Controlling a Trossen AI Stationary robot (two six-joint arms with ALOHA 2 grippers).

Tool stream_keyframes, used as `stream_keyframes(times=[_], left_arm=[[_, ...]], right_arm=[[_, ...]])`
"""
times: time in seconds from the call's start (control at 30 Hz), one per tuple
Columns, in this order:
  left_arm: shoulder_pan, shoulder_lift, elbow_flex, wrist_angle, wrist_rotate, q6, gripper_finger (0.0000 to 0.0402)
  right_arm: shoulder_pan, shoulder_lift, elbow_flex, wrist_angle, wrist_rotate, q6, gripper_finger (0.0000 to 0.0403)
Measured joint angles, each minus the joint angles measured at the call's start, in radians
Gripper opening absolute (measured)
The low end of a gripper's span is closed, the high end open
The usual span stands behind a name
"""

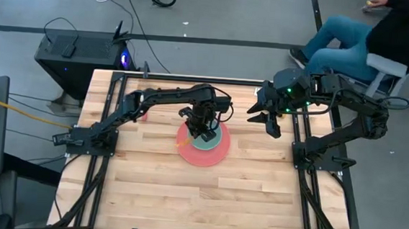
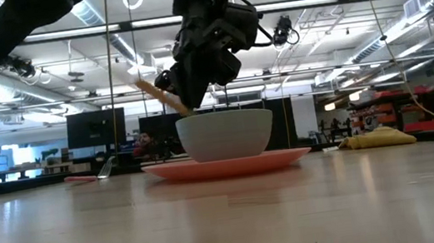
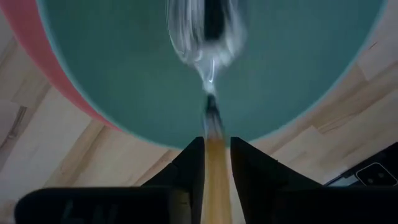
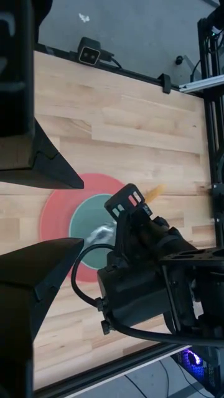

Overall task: Set table place
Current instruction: Put the orange spoon into the green bowl, then put the red fork to the left side of the pink plate

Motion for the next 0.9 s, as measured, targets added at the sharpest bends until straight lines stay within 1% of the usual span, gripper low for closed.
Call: stream_keyframes(times=[0.23, 0.4, 0.5, 0.63, 0.73, 0.8, 0.9], left_arm=[[0.0, 0.0, 0.0, 0.006, 0.0, 0.0, 0.0105], [0.021, 0.0, 0.006, -0.01, 0.001, 0.0, 0.0105], [0.042, -0.007, 0.037, -0.009, -0.001, -0.001, 0.0101], [0.069, -0.019, 0.135, -0.008, -0.007, -0.019, 0.0095], [0.085, -0.049, 0.205, -0.002, -0.045, -0.032, 0.0092], [0.096, -0.1, 0.182, -0.007, -0.081, -0.055, 0.0089], [0.107, -0.17, 0.15, -0.008, -0.18, -0.097, 0.0085]], right_arm=[[0.0, 0.0, 0.0, 0.0, 0.0, 0.0, 0.0144], [0.0, 0.0, 0.0, 0.0, 0.0, 0.0, 0.0144], [0.0, 0.0, 0.0, 0.0, 0.0, 0.0, 0.0144], [0.0, 0.0, 0.0, 0.0, 0.0, 0.0, 0.0144], [0.0, 0.0, 0.0, 0.0, 0.001, 0.0, 0.0144], [0.0, 0.0, 0.0, 0.0, 0.001, 0.0, 0.0144], [0.0, 0.0, 0.0, -0.001, 0.001, 0.0, 0.0144]])
